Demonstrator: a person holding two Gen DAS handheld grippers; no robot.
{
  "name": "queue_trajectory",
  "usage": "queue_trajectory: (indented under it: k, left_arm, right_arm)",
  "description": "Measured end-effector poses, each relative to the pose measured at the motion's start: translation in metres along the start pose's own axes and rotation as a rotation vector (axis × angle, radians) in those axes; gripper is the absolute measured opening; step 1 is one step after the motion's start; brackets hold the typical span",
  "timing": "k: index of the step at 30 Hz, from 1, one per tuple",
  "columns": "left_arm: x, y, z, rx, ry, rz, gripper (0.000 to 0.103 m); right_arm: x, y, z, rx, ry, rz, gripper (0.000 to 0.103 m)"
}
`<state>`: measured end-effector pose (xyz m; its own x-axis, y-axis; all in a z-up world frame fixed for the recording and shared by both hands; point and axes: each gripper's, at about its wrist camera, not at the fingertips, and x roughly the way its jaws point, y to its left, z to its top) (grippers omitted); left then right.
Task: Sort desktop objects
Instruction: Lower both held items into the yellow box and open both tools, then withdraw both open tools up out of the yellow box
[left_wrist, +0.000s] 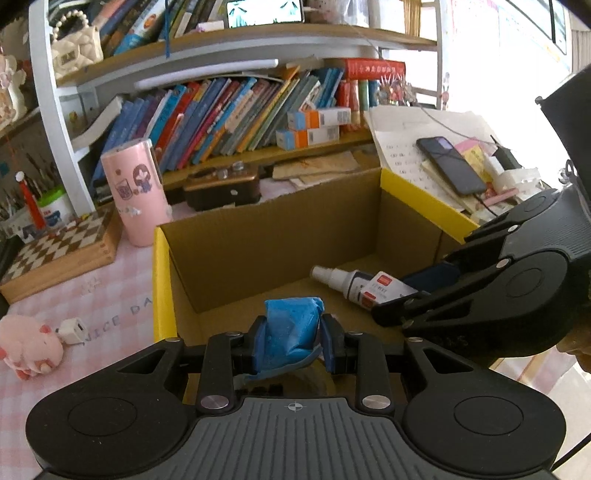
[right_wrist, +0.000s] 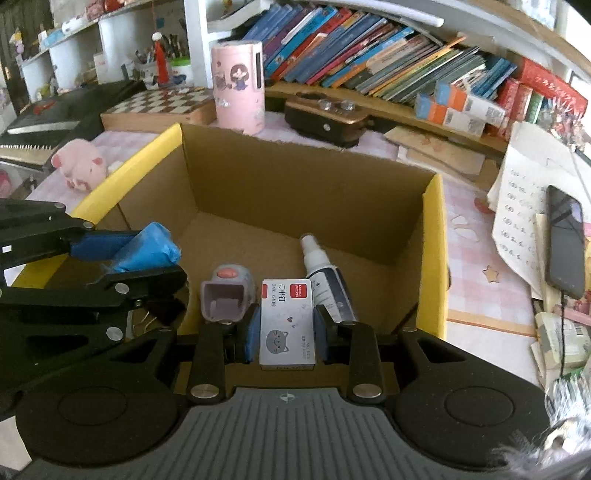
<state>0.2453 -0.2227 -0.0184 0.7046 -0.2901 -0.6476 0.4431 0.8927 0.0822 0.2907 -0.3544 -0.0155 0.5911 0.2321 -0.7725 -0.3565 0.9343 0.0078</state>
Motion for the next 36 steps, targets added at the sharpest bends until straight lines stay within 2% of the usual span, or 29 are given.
queue_trajectory:
  k: [8,18,20,22,25,29,32,36]
  left_arm:
    - [0.008,0.000,-0.004,-0.017,0.040,-0.016,0.028]
    - [0.000,0.002,-0.004,-0.029,0.024,-0.017,0.033]
    - [-0.004,0.001,-0.004,-0.023,0.016,-0.010,0.041]
    - [-0.011,0.000,-0.004,-0.017,-0.005,0.008,0.055]
    - [-0.024,0.000,-0.003,-0.020,-0.049,0.032,0.068]
    - [-0.044,0.001,-0.002,-0.041,-0.106,0.038,0.076]
    - [-0.060,0.002,-0.004,-0.058,-0.146,0.039,0.085]
    - [-0.078,0.003,-0.009,-0.073,-0.187,0.052,0.089]
  right_arm:
    - [0.007,0.002,0.003,-0.055,0.058,0.030,0.028]
    - [0.004,0.002,0.001,-0.039,0.054,0.034,0.031]
    - [0.001,0.002,0.000,-0.027,0.047,0.037,0.031]
    - [-0.003,0.001,-0.002,-0.012,0.036,0.036,0.032]
    - [-0.016,0.001,-0.004,0.012,-0.004,0.021,0.034]
    - [-0.038,0.002,-0.009,0.051,-0.081,-0.011,0.044]
    - [-0.053,0.004,-0.013,0.085,-0.122,-0.045,0.056]
    - [-0.072,0.007,-0.022,0.145,-0.175,-0.087,0.056]
